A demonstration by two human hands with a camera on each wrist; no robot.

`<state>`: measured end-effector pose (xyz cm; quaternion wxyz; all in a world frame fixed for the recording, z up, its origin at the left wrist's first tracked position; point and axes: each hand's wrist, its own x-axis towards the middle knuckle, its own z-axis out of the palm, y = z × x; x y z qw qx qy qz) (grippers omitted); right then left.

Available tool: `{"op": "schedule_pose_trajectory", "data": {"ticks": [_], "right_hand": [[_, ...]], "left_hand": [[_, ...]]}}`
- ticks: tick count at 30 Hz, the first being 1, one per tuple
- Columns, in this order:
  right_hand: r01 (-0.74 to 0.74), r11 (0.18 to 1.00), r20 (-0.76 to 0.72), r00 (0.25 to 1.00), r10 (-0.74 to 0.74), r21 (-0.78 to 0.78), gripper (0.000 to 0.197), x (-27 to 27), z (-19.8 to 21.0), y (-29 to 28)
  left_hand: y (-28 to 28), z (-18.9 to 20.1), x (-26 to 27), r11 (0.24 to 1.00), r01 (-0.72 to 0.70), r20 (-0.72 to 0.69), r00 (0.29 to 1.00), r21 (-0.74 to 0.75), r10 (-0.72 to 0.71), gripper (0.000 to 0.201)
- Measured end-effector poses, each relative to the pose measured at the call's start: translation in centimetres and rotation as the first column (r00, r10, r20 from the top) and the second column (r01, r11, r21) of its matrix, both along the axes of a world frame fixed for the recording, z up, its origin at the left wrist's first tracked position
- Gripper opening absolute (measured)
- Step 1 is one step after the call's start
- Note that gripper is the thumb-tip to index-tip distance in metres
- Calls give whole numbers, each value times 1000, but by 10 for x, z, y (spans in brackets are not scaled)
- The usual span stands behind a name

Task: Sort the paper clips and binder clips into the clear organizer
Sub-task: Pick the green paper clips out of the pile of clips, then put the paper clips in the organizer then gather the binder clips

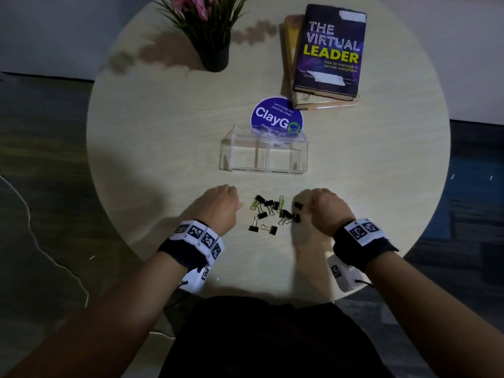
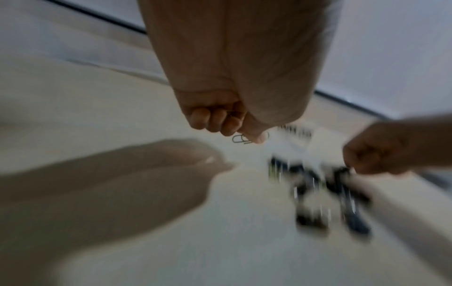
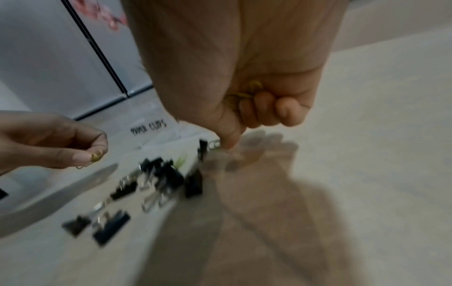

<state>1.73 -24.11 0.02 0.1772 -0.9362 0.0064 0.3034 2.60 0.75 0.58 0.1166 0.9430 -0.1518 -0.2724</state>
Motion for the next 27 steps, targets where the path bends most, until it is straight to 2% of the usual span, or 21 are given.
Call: {"op": "schedule_pose_trajectory", "data": {"ticks": [2,6,9,13,17,19,21,23,24,26,27], "right_hand": [[2,1000,21,1000,-1,-28,12,7,8,-4],[-75,986,208,977,43,147,7,41,42,20],[-160,977,292,950,114,139,8,76,60,55],[-245,967,153,955,253,-70,28,105,66,99],[-347,936,114,929,351,-54,34,111,58,116],[-300,954,144,944,296,7,38,109,52,110],[-235,966,269,943,198,112,33,100,51,93],[-231,952,378,915,143,199,21,84,49,71],[-237,946,374,916,143,219,17,72,45,60],[-252,949,265,944,198,188,16,50,31,41],[-271,951,194,951,240,152,18,41,24,35]], "left_hand": [[-2,18,15,995,-73,38,996,-65,75,7],[-16,43,54,967,-174,123,972,-188,199,11],[-30,44,78,966,-200,86,973,-164,216,14],[-34,39,84,945,-274,35,958,-177,284,26],[-24,33,82,860,-397,-4,908,-320,418,34],[-18,34,75,791,-454,22,862,-411,506,30],[-13,35,60,770,-461,81,834,-442,546,18],[-15,34,39,823,-399,44,890,-405,454,14],[-18,32,29,864,-340,-13,932,-371,361,20],[-26,20,14,932,-187,-81,982,-310,170,37],[-29,13,11,946,-138,-89,989,-292,117,41]]}}
